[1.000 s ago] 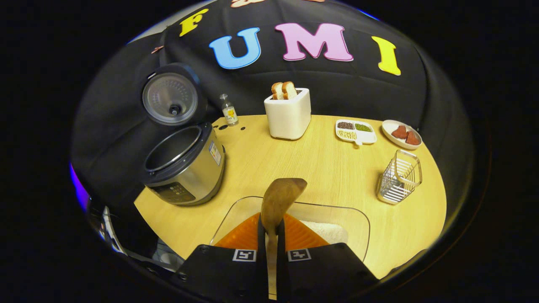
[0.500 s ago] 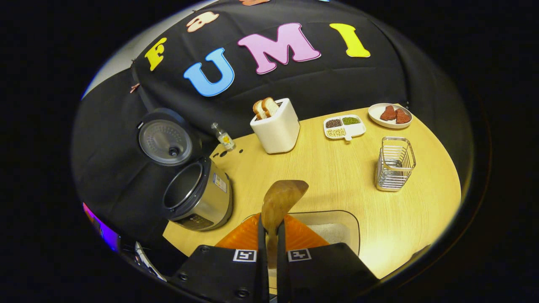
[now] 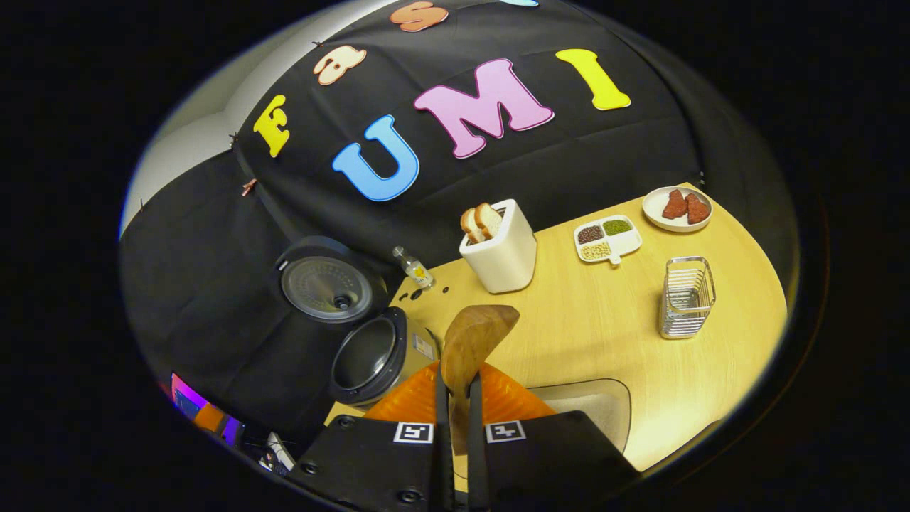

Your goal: Close the left gripper, press the button to open the rice cooker; take a wooden spoon from the chopstick holder with the right hand, scoop a spoonful of rice and pour it into the rice cooker, then put the wooden spoon back into the chopstick holder.

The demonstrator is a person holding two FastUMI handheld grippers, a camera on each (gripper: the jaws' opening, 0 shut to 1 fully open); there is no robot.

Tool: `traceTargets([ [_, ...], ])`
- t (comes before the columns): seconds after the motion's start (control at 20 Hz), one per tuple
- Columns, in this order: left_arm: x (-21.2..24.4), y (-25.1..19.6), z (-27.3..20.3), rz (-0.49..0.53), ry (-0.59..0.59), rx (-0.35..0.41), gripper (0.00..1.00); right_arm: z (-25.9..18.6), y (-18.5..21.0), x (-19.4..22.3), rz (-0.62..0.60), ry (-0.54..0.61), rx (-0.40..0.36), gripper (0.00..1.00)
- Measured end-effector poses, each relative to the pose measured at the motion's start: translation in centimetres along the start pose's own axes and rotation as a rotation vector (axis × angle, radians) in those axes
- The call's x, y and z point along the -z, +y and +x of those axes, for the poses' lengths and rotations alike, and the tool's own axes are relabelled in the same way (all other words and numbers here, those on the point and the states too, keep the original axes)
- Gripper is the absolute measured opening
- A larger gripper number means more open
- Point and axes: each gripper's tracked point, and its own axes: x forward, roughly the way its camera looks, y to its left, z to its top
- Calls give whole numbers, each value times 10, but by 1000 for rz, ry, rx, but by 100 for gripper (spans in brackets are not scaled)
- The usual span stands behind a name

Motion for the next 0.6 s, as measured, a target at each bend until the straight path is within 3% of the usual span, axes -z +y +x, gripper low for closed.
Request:
traceTargets([
  [0.6, -4, 54, -27, -21, -34, -99, 80, 78, 141, -11, -5, -3, -169, 12],
])
